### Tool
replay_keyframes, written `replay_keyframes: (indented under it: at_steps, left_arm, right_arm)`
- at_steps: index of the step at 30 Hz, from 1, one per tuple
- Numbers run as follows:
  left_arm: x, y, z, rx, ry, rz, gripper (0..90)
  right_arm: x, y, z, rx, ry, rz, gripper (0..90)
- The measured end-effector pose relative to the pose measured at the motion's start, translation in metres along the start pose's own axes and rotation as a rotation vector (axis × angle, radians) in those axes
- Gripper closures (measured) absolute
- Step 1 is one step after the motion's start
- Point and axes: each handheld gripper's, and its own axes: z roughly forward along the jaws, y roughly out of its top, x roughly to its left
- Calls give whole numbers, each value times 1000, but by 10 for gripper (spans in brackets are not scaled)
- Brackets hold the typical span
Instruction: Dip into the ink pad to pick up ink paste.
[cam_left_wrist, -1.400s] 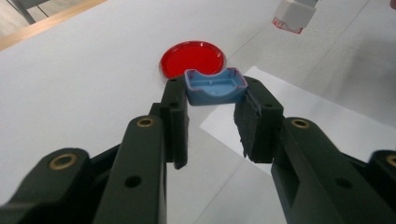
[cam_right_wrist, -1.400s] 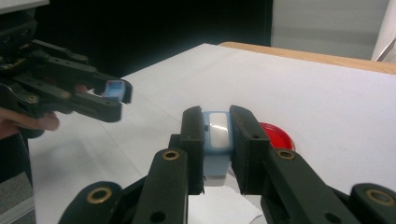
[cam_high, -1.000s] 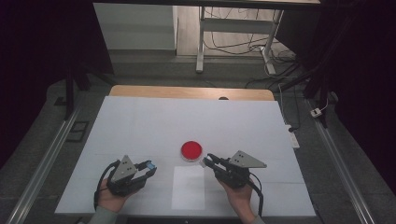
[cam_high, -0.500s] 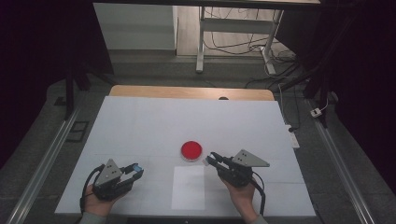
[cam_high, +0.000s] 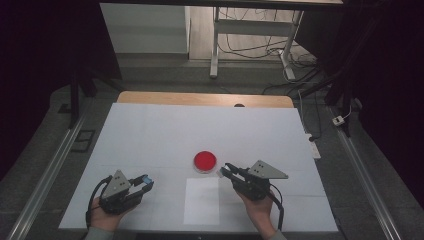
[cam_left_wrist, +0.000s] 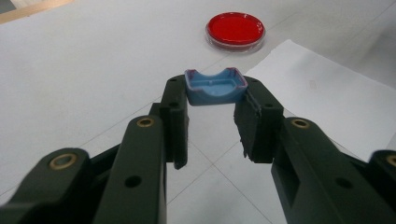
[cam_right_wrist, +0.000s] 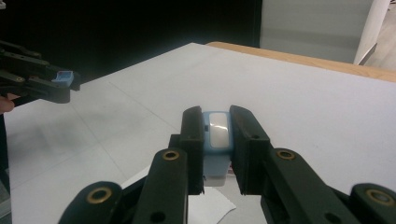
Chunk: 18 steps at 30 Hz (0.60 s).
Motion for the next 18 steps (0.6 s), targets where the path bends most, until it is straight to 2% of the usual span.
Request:
replay_keyframes:
  at_steps: [11, 18]
  left_arm:
    - [0, 0, 2, 7, -1, 3, 654]
    - [0, 0, 3, 11, 0, 4, 654]
  right_arm:
    - [-2, 2, 3, -6, -2, 5, 759]
    - [-9, 6, 9, 2, 0, 9, 759]
